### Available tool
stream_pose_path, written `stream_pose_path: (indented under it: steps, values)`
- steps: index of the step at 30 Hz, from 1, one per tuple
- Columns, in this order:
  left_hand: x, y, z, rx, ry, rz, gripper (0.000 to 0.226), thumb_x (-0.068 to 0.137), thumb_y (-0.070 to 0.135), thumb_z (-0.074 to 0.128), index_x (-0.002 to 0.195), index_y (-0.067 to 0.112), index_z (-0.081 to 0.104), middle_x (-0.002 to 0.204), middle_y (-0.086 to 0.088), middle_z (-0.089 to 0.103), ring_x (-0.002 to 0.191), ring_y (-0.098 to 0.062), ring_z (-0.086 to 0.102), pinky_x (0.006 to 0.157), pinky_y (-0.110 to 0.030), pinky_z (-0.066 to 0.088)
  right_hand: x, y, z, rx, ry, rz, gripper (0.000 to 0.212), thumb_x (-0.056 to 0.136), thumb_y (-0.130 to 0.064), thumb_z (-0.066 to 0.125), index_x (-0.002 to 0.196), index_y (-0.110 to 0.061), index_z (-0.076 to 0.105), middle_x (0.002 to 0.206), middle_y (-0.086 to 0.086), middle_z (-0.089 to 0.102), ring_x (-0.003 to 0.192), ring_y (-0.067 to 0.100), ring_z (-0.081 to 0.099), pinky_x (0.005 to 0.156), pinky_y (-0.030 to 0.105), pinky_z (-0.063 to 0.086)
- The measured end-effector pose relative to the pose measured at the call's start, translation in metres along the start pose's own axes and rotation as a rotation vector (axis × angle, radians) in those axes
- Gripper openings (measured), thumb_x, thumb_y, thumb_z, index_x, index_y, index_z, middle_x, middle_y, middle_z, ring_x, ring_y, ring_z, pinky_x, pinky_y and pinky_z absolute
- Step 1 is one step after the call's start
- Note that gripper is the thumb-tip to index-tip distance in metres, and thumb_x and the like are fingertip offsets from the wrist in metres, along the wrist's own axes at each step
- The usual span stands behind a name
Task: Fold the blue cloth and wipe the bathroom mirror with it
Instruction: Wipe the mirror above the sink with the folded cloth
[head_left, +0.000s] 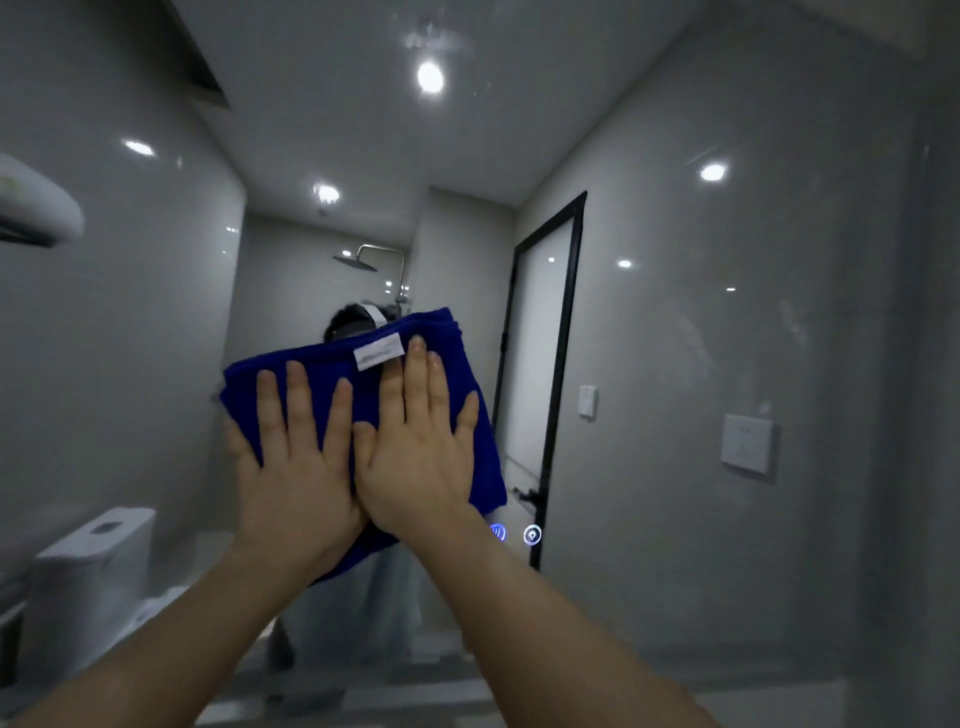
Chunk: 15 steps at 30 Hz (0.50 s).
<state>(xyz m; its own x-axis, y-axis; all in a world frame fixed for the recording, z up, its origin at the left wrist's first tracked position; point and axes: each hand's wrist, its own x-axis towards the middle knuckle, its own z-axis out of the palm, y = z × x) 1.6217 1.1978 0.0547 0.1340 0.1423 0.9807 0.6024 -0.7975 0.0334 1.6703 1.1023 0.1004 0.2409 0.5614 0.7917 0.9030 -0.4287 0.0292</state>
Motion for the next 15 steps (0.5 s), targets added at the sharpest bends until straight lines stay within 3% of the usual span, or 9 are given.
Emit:
stream_pose_path:
  steps: [4, 8, 11, 15]
  values:
    - [0.042, 0.025, -0.001, -0.048, 0.045, -0.107, 0.08, 0.076, 0.048, 0.037, 0.14, 0.001, 0.025, 0.141, -0.038, 0.027, 0.129, -0.05, 0.017, 0.091, -0.075, 0.018, 0.037, 0.022, -0.036, -0.064, 0.006, -0.101, 0.06, 0.1, -0.036, 0.023, 0.148, -0.021, -0.008, 0.155, -0.004, -0.022, 0.142, 0.011, -0.019, 0.112, 0.044, -0.016]
    - [0.075, 0.065, 0.003, -0.106, 0.049, -0.25, 0.083, 0.078, 0.035, 0.065, 0.14, -0.004, 0.025, 0.142, -0.041, 0.021, 0.13, -0.058, 0.017, 0.091, -0.078, 0.014, 0.064, 0.054, -0.067, -0.192, 0.013, -0.215, 0.058, 0.1, -0.037, 0.021, 0.149, -0.022, -0.007, 0.156, -0.006, -0.019, 0.143, 0.01, -0.016, 0.114, 0.043, -0.011]
    - [0.092, 0.097, 0.0, -0.149, 0.075, -0.302, 0.068, 0.091, 0.036, 0.043, 0.141, -0.004, 0.022, 0.143, -0.041, 0.017, 0.132, -0.057, 0.013, 0.093, -0.077, 0.01, 0.077, 0.079, -0.084, -0.263, 0.038, -0.246, 0.057, 0.1, -0.038, 0.02, 0.149, -0.022, -0.006, 0.156, -0.005, -0.016, 0.143, 0.01, -0.014, 0.113, 0.045, -0.012]
    - [0.113, 0.137, 0.001, -0.147, 0.023, -0.32, 0.073, 0.09, 0.038, 0.041, 0.146, 0.0, 0.013, 0.149, -0.035, 0.005, 0.138, -0.05, 0.002, 0.1, -0.073, 0.004, 0.085, 0.117, -0.104, -0.272, 0.052, -0.223, 0.057, 0.1, -0.038, 0.019, 0.149, -0.022, -0.006, 0.156, -0.005, -0.016, 0.143, 0.01, -0.014, 0.113, 0.046, -0.013]
